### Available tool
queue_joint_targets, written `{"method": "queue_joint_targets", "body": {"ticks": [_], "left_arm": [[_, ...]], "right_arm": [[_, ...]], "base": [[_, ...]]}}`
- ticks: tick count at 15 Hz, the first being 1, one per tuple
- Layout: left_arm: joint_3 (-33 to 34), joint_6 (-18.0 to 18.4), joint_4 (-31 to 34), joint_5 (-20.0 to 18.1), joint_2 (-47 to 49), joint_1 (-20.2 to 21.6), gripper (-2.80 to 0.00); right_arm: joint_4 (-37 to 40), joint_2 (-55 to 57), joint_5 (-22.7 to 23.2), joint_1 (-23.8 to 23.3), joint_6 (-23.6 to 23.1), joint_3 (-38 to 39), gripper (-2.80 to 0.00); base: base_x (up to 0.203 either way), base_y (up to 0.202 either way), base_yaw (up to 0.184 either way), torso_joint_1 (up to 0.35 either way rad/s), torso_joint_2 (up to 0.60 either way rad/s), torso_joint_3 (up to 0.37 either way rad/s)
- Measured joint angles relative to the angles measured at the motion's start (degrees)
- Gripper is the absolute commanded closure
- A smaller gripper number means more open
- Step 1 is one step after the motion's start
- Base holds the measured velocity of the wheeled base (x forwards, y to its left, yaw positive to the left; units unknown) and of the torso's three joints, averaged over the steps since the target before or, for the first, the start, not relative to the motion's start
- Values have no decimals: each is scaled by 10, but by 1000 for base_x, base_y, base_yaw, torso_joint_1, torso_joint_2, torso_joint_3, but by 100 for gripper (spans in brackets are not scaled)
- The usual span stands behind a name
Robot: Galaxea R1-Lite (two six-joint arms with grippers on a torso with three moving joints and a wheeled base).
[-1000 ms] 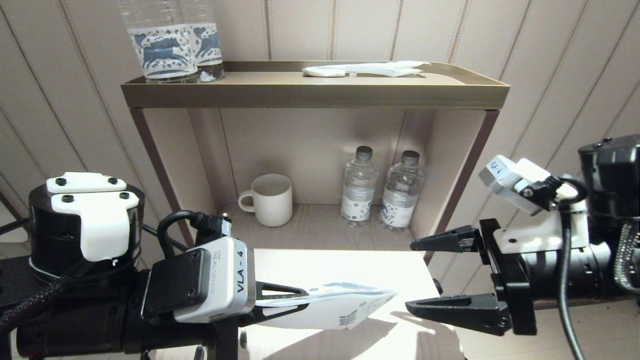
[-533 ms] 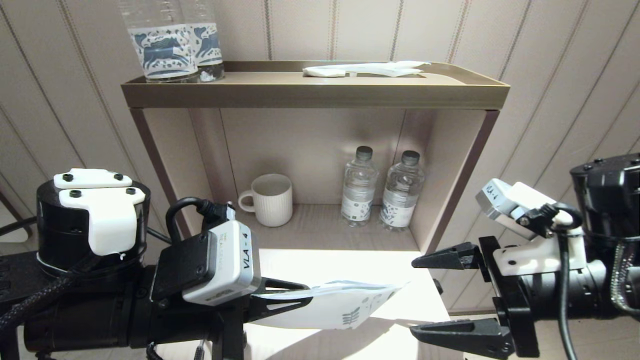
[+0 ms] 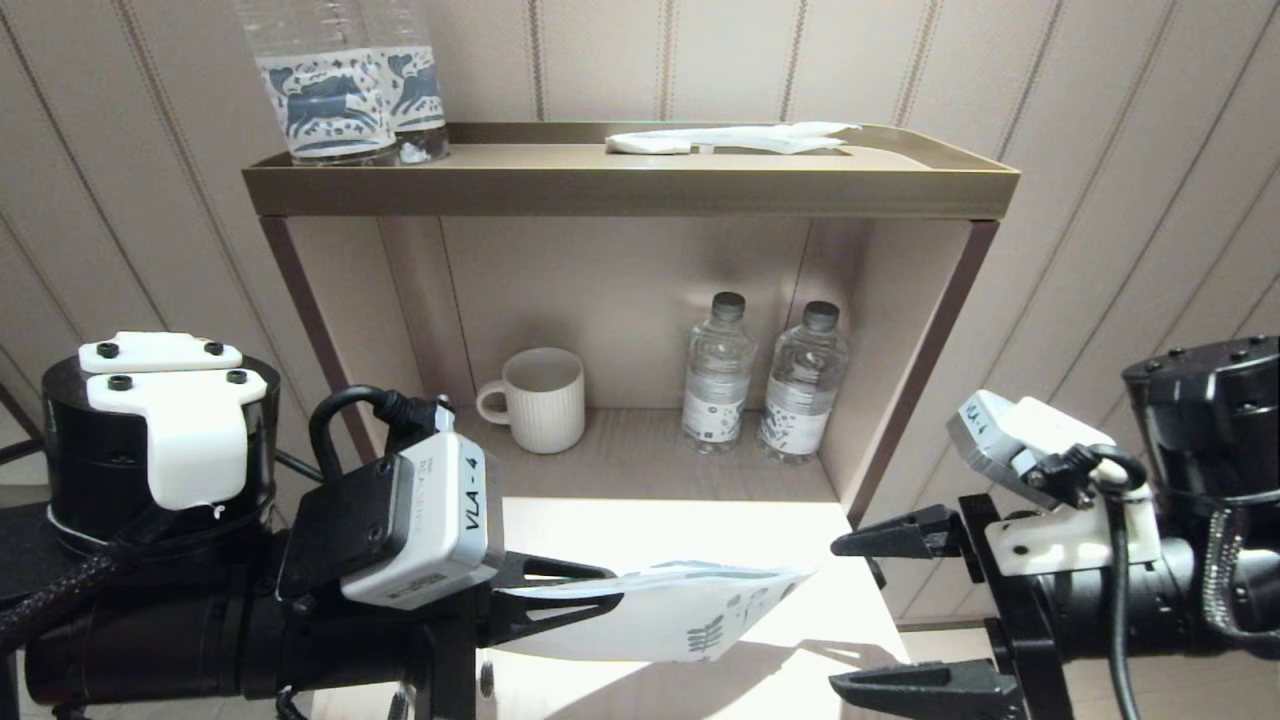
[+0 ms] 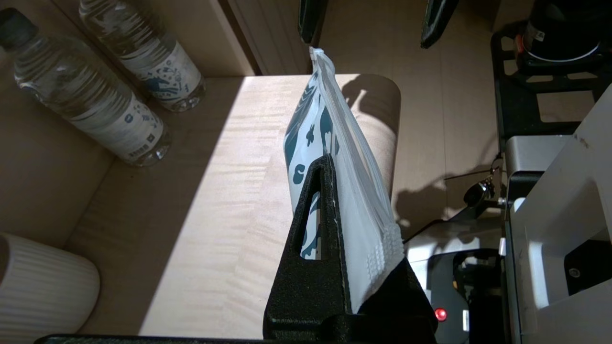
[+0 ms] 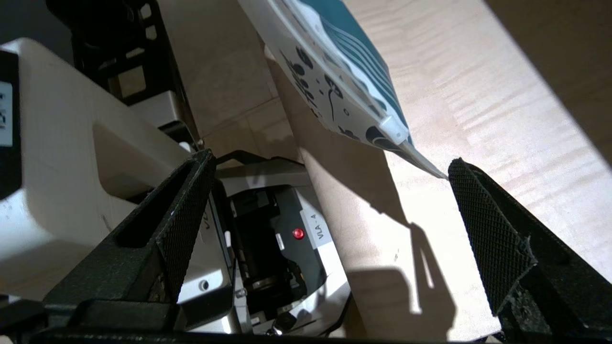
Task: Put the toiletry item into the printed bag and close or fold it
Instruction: Hand it to the other hand
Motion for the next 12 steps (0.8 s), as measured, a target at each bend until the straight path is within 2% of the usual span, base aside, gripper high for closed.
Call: {"method": "queue_joint_targets", "body": {"ticks": [3,6,8,12], "left_arm": [[-3,-4,-2,-6,-4,0,0],[-6,-28,-7,-25,-6,0,0],[-7,-46,-15,-31,-6,2,0],[-5,-49,-16,-48,-6,8,0]], "right_arm": [[0,13,21,-4,-34,13,-280],[-28,47,28,-5,-35,4,-280],[-57,68,64,-8,-33,0,-280],[-58,90,78,-13,-32,-13,-280]], "base": [[0,0,0,0,0,0],[0,0,0,0,0,0],[0,0,0,0,0,0],[0,0,0,0,0,0]]}}
